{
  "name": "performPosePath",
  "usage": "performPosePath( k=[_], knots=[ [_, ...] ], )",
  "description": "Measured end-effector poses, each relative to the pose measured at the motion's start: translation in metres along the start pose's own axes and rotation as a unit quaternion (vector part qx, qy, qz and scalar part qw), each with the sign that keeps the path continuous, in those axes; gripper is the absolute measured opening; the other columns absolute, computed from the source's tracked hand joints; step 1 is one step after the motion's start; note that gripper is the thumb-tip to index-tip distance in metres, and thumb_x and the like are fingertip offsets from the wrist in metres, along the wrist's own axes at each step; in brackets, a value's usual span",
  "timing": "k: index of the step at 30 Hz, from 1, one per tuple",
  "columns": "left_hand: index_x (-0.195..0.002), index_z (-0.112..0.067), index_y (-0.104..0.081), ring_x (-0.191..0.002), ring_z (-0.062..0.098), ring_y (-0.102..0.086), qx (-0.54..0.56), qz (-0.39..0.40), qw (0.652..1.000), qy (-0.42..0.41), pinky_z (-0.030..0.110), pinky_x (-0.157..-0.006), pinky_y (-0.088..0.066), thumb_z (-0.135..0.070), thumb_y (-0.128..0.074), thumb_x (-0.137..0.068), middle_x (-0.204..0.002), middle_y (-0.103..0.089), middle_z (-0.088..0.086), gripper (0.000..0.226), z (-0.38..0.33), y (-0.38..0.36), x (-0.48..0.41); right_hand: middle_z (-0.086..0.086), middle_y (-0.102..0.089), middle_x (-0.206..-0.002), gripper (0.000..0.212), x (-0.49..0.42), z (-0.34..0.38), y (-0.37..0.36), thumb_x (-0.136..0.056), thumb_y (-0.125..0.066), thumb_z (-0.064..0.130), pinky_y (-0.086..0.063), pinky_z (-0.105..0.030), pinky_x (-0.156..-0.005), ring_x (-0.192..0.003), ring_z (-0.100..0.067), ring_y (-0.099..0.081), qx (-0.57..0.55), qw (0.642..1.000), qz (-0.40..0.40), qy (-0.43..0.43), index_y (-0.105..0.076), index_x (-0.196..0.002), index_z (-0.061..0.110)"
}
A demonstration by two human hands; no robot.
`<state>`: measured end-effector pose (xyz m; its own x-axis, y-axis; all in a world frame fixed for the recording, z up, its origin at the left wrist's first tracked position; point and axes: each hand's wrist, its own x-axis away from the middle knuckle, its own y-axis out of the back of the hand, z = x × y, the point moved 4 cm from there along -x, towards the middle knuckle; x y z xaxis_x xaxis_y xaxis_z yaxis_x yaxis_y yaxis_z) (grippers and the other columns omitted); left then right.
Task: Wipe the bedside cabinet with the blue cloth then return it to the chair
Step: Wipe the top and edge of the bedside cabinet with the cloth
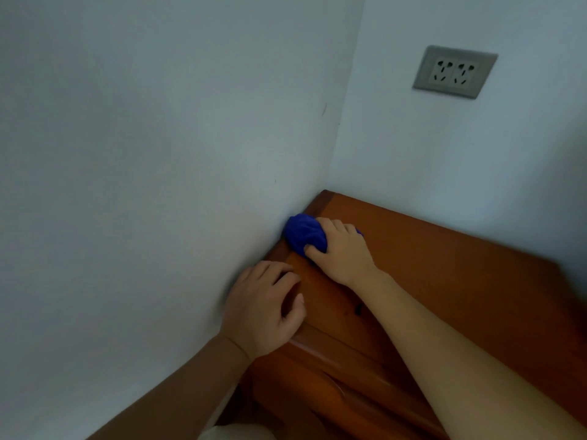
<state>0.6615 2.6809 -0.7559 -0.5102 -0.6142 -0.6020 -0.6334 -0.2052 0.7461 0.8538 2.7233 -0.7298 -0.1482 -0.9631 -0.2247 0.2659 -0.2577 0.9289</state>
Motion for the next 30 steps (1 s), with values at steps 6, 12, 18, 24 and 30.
performPosePath(
  k=[6, 12, 18, 24, 30],
  knots=[
    [-0.114, -0.023, -0.067, -0.111, 0.014, -0.057, 0.009, 0.037, 0.999, 0.032, 0.029, -0.093, -0.045, -0.042, -0.050, -0.090, -0.118, -0.063, -0.006, 0.035, -0.001, 0.002, 0.002, 0.001, -0.052, -0.145, 0.064, 0.042, 0.011, 0.009, -0.094, -0.054, 0.056, -0.036, -0.040, -0.110, -0.132, -0.027, -0.046, -0.010, 1.000, 0.009, 0.002, -0.041, -0.149, 0.026],
    [-0.108, -0.022, -0.072, -0.116, 0.016, -0.057, 0.019, 0.014, 0.997, 0.076, 0.036, -0.094, -0.051, -0.044, -0.054, -0.089, -0.124, -0.064, -0.002, 0.034, 0.004, 0.021, 0.037, 0.006, -0.049, -0.149, 0.066, 0.079, 0.022, 0.013, -0.096, -0.053, 0.057, -0.032, -0.036, -0.113, -0.136, -0.022, -0.041, -0.011, 1.000, 0.004, 0.013, -0.038, -0.153, 0.027],
    [-0.116, -0.021, -0.072, -0.117, 0.012, -0.057, -0.001, 0.012, 0.998, 0.062, 0.027, -0.096, -0.048, -0.044, -0.051, -0.091, -0.126, -0.063, -0.004, 0.039, 0.005, 0.032, 0.057, 0.009, -0.049, -0.146, 0.065, 0.084, 0.037, 0.010, -0.095, -0.052, 0.056, -0.033, -0.035, -0.111, -0.134, -0.019, -0.042, -0.010, 0.999, 0.018, 0.037, -0.037, -0.153, 0.030],
    [-0.119, -0.020, -0.070, -0.117, 0.016, -0.058, -0.006, 0.016, 0.998, 0.059, 0.033, -0.095, -0.052, -0.040, -0.052, -0.092, -0.127, -0.062, -0.001, 0.038, 0.008, 0.038, 0.062, 0.003, -0.052, -0.144, 0.063, 0.054, 0.046, 0.003, -0.094, -0.053, 0.057, -0.037, -0.041, -0.109, -0.133, -0.026, -0.045, -0.004, 1.000, 0.019, 0.000, -0.042, -0.148, 0.028],
    [-0.127, -0.024, -0.066, -0.121, 0.014, -0.056, 0.003, 0.049, 0.997, 0.059, 0.034, -0.099, -0.051, -0.042, -0.051, -0.092, -0.135, -0.060, -0.004, 0.042, 0.014, 0.042, 0.065, 0.003, -0.053, -0.144, 0.063, 0.062, 0.060, -0.001, -0.094, -0.056, 0.054, -0.036, -0.040, -0.109, -0.133, -0.027, -0.045, -0.026, 0.999, 0.025, 0.034, -0.042, -0.150, 0.028]
  ],
)
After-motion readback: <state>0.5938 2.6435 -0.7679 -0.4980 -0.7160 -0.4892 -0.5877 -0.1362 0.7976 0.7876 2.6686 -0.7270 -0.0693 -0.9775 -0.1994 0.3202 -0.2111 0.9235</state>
